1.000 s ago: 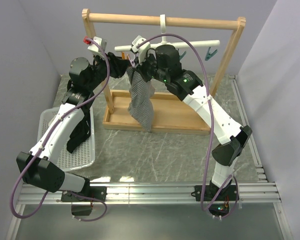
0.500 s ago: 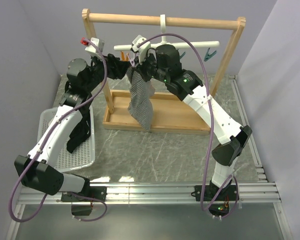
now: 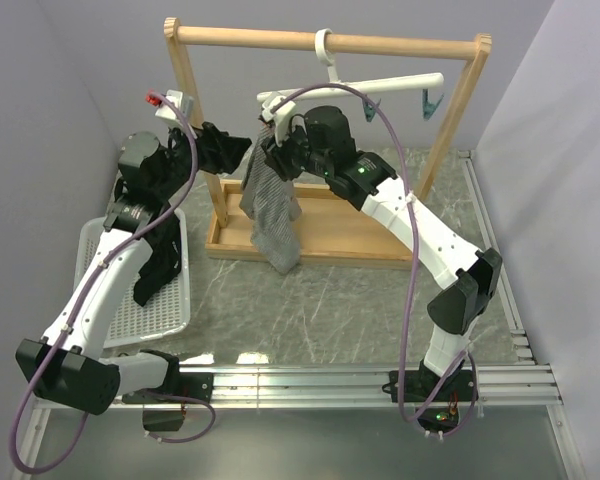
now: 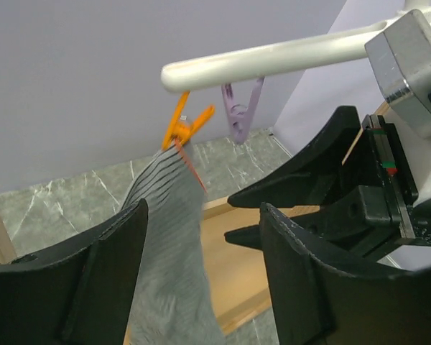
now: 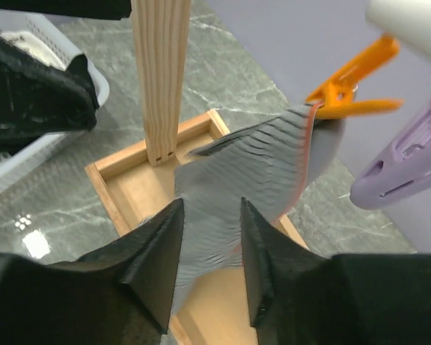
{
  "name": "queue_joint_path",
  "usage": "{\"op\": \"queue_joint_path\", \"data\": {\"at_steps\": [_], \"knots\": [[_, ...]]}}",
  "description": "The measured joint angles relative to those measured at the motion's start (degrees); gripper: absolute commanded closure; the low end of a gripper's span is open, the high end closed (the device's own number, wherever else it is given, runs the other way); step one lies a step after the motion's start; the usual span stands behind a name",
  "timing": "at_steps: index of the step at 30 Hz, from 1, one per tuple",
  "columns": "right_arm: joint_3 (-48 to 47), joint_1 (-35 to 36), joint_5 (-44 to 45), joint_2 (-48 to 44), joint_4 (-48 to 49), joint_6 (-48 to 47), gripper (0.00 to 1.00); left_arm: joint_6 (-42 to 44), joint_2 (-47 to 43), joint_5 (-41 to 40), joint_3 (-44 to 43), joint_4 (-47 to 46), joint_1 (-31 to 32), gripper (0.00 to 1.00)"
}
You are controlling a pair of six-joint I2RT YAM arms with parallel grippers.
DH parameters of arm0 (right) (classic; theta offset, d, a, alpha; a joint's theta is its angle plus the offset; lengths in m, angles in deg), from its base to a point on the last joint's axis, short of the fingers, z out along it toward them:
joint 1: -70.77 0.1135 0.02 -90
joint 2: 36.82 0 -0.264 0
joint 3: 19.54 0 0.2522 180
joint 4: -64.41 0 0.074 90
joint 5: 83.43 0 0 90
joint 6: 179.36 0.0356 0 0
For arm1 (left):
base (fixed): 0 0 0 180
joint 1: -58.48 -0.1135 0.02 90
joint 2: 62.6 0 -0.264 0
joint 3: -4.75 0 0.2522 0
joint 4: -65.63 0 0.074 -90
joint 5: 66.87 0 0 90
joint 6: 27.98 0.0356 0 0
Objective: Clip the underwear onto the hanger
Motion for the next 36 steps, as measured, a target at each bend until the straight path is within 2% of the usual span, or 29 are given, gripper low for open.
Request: {"op": "queue_joint_path", "data": {"at_steps": [1, 8, 17, 22, 25, 30, 36], "knots": [[0.70, 0.00, 0.00, -0.24, 0.20, 0.09, 0.50, -0.09, -0.35, 0.04, 0.50, 0.31, -0.07, 0.32], [6.19, 0.00, 0.17, -5.14, 1.84, 0.98, 0.40, -1.03, -0.94, 1.46, 1.90, 0.87, -0.22, 0.38], [24.72, -0.74, -1.18, -22.40, 9.90, 2.69, 0.42, -0.83, -0.74, 6.27, 3.56, -0.76, -0.24, 0.51], [35.41, -3.56, -3.32, -31.08, 14.51, 8.17, 0.48, 0.63, 0.31, 7.76, 4.04, -1.18, 0.02, 0.50], [43.04, -4.68, -5.22, -35.65, 15.89, 12.55, 0.49, 5.70, 0.04, 6.84, 7.08, -0.87, 2.08, 0.48], [52.74, -4.68, -8.44, -38.42, 16.48, 19.71, 0.51, 19.63, 1.38, 4.09, 9.29, 3.48, 10.97, 0.43], [57.31, -8.94, -10.34, -36.57, 16.59, 27.30, 0.45, 35.21, 10.93, -4.50, 6.45, 8.87, 20.76, 0.29]]}}
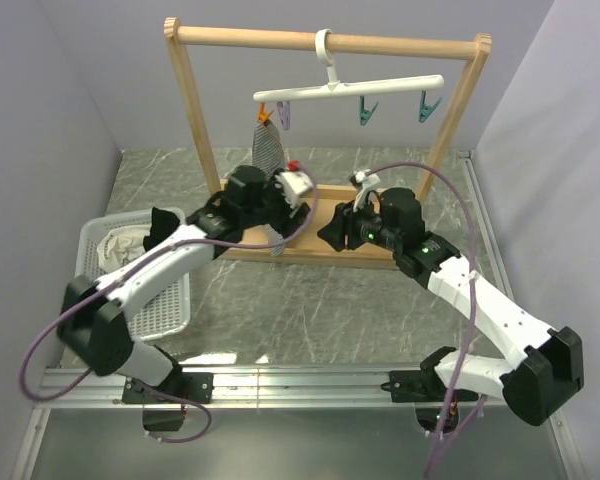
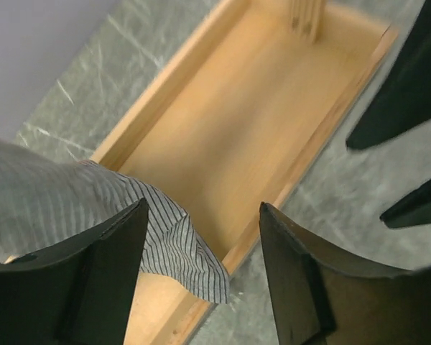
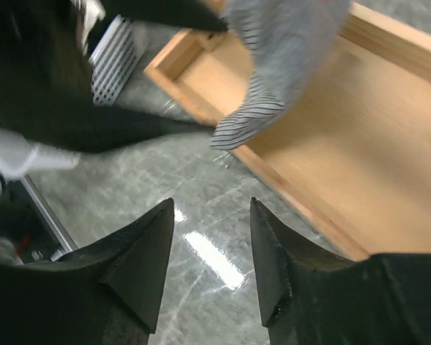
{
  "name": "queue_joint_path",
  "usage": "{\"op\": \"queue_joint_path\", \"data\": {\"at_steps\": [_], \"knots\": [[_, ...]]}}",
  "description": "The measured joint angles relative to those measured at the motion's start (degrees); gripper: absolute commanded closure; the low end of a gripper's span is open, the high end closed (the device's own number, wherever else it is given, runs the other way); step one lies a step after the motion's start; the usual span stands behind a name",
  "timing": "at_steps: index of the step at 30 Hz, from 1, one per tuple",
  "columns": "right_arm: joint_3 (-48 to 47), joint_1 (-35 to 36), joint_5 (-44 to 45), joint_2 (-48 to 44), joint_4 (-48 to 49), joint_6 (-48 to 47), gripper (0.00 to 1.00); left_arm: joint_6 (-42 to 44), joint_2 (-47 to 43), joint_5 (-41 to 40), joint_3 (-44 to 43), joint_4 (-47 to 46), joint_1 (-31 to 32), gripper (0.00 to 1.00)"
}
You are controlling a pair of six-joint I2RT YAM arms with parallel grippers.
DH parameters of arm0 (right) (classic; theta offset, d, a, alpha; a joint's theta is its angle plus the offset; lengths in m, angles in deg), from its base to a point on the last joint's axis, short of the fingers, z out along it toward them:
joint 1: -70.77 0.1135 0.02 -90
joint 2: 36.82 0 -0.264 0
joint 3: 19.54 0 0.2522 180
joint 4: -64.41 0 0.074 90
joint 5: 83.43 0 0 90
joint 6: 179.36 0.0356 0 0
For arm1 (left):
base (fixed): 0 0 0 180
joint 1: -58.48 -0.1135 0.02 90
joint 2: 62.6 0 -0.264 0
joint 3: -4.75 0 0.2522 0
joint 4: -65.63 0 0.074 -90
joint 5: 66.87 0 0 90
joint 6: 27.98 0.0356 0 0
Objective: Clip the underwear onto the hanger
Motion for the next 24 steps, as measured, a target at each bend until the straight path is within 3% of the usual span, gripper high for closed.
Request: {"op": "queue_joint_path", "data": {"at_steps": [6, 11, 16, 24], "knots": [[-0.02, -11.34, -2.10, 5.03, 1.49, 7.06, 0.42, 11.30, 14.21, -14.08, -5.22, 2.01, 7.39, 0.15], [-0.13, -18.43, -2.75, 9.57, 0.85, 9.92, 0.40, 17.09, 26.38, -23.76, -16.26, 6.84, 10.38, 0.09], [-0.37, -21.51, -0.72, 11.96, 1.14, 11.43, 0.39, 21.09, 35.39, -31.28, -27.56, 13.27, 10.43, 0.10], [-0.52, -21.68, -1.20, 12.22, 1.33, 11.21, 0.37, 22.84, 39.28, -39.39, -29.00, 21.42, 9.22, 0.19]]}}
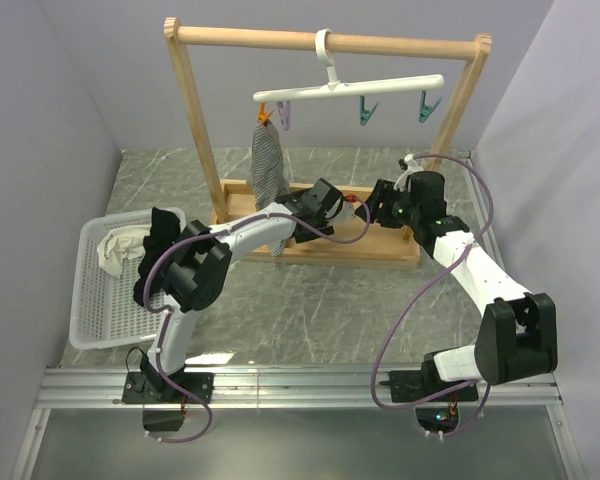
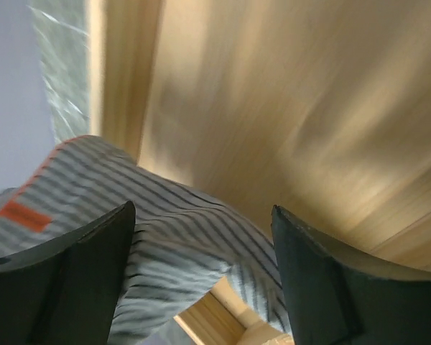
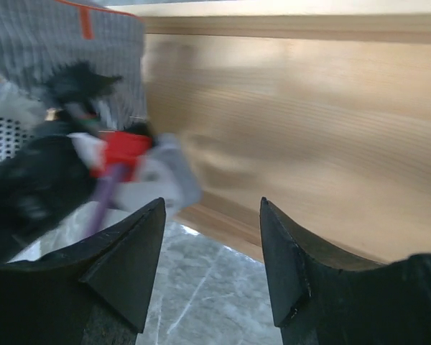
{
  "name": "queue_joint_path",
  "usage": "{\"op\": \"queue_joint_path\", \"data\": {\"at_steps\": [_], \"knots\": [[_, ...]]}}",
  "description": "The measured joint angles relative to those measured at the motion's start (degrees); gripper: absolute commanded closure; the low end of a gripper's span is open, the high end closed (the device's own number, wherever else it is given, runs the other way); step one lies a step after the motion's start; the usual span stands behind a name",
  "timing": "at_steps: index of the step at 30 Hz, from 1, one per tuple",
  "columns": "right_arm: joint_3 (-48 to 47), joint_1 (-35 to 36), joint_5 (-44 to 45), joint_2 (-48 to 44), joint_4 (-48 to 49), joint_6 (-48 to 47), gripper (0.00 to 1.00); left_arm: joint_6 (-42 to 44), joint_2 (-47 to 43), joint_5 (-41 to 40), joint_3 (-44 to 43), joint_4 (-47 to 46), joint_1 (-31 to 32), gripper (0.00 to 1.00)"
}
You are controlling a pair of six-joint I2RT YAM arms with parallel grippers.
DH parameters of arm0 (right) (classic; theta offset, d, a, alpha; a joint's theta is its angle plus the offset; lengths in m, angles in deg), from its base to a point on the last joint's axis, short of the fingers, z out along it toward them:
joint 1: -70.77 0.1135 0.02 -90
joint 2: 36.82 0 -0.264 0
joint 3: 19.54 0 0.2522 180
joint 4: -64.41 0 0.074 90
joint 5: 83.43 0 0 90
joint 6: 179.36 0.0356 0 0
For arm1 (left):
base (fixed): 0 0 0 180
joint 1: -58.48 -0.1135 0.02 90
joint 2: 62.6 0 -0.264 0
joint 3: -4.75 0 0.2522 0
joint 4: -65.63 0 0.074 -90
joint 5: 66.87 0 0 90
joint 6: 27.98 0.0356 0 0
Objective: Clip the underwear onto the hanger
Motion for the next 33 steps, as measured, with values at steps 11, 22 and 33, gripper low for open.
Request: {"op": "queue_joint_path", "data": {"at_steps": [11, 22, 33], "knots": [[-0.04, 0.52, -2.40, 0.02, 1.66, 0.57, 0.36, 2.08, 1.97, -3.93, 0.13, 2.60, -1.51, 0.97], [-3.02, 1.25, -8.94, 2.64, 6.75, 4.63, 0.36, 2.21, -19.76, 8.48, 14.10, -0.35, -1.03, 1.00], [-2.89, 2.84, -20.50, 5.51, 15.93, 18.08, 0.29, 1.55, -47.06, 27.91, 32.41, -12.17, -1.07, 1.00]]}}
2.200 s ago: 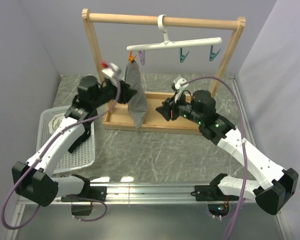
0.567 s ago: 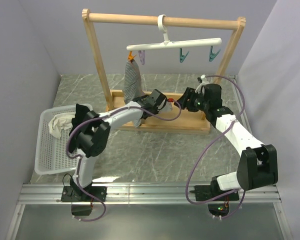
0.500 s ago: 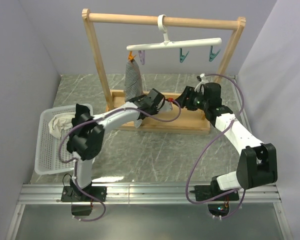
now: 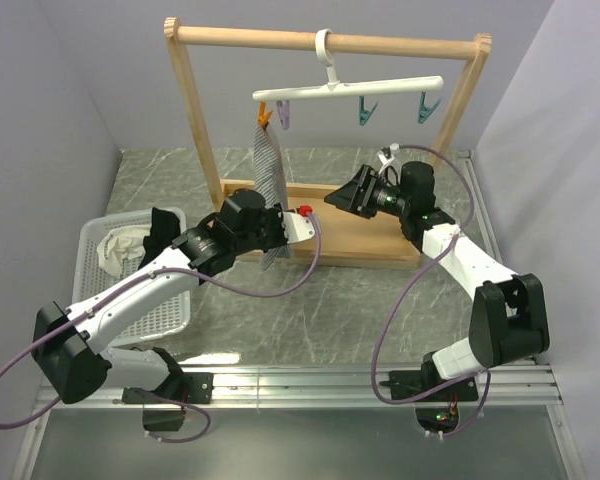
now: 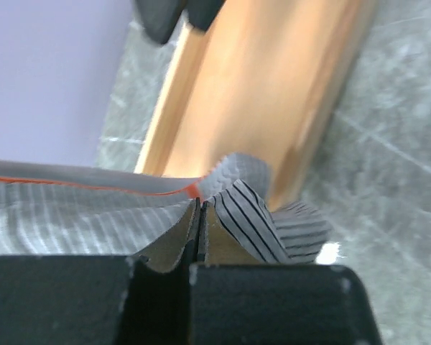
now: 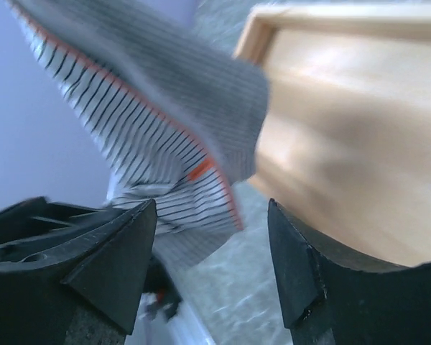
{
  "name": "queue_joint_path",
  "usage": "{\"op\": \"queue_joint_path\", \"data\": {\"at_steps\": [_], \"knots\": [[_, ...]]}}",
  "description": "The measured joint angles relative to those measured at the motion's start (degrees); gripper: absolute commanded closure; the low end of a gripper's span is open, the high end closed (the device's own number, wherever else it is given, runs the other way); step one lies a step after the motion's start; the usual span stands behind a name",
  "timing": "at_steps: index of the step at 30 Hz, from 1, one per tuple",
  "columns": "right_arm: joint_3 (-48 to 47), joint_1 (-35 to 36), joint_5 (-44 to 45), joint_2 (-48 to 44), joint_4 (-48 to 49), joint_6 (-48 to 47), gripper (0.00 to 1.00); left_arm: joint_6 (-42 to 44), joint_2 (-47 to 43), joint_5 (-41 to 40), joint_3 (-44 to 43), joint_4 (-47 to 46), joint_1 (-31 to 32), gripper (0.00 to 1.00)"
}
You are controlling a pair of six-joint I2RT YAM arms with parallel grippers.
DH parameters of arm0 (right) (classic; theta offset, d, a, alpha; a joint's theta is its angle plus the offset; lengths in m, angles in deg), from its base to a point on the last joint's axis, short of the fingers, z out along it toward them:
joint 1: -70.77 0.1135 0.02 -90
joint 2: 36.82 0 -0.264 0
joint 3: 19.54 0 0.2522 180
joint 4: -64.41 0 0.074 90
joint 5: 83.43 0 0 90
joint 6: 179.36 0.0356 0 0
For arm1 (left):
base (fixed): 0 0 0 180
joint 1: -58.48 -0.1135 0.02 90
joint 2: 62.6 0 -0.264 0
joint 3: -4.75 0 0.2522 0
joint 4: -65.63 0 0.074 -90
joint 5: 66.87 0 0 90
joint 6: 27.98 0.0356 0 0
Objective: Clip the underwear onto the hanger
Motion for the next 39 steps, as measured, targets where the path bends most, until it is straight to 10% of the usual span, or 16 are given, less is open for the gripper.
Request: {"op": "queue_joint_path", "data": {"at_steps": [20, 24, 31, 39], "knots": [[13.49, 8.04, -7.91, 7.21, 25.64, 24.48, 0.28, -4.98, -4.44, 8.20, 3.39, -5.99, -0.02, 1.00], [13.49, 8.31, -9.29, 8.41, 32.11, 29.14, 0.42, -5.22, -4.52, 8.50, 3.39, -6.54, -0.02, 1.00], [13.49, 8.74, -11.23, 9.27, 35.76, 32.98, 0.99, -5.33, -4.87, 8.48, 3.39, -6.67, -0.22, 1.00], [9.77, 5.07, -12.87, 5.31, 25.16, 25.51, 1.00, -6.43, -6.99, 9.33, 4.20, 0.28, -3.17, 0.98]]}}
